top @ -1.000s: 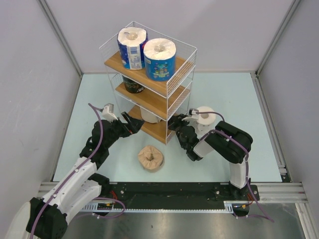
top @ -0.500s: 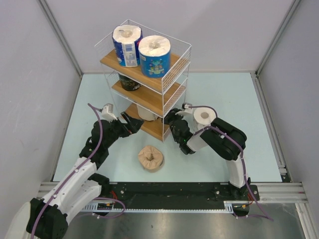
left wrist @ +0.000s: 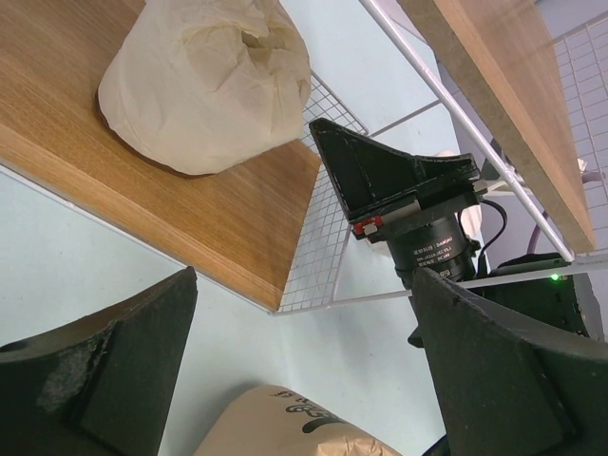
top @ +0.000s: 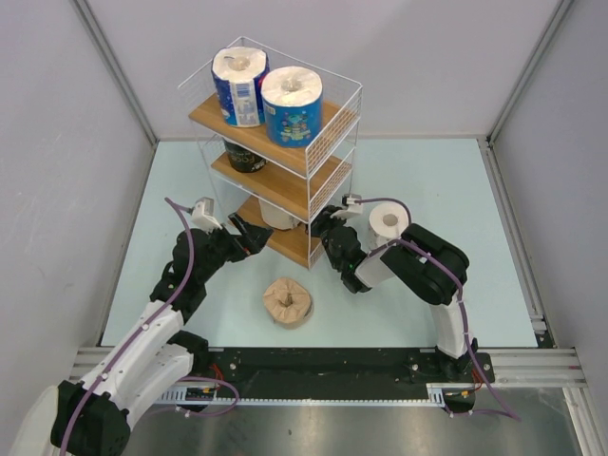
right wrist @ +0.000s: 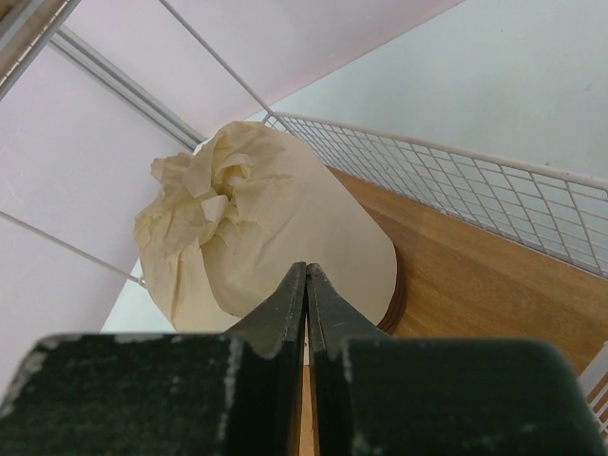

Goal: Place and organize the paper towels onto the shelf

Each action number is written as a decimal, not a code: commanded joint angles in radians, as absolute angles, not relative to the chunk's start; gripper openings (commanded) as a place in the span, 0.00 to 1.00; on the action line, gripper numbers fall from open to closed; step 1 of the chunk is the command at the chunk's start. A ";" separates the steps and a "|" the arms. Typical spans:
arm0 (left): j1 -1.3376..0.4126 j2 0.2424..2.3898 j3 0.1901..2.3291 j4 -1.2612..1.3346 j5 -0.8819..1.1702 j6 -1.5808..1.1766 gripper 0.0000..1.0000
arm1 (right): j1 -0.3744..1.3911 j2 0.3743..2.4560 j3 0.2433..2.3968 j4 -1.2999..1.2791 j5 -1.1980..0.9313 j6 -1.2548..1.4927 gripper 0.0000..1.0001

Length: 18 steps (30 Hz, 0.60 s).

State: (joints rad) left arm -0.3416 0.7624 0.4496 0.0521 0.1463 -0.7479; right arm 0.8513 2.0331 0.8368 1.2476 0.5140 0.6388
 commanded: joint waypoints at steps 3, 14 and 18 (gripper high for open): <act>-0.331 0.742 0.460 0.057 0.167 -0.730 1.00 | 0.882 2.029 0.861 1.256 0.465 0.620 0.05; -0.328 0.741 0.456 0.058 0.167 -0.732 1.00 | 0.897 1.979 0.854 1.233 0.522 0.569 0.06; -0.328 0.746 0.454 0.061 0.169 -0.735 1.00 | 0.891 1.985 0.856 1.229 0.522 0.572 0.06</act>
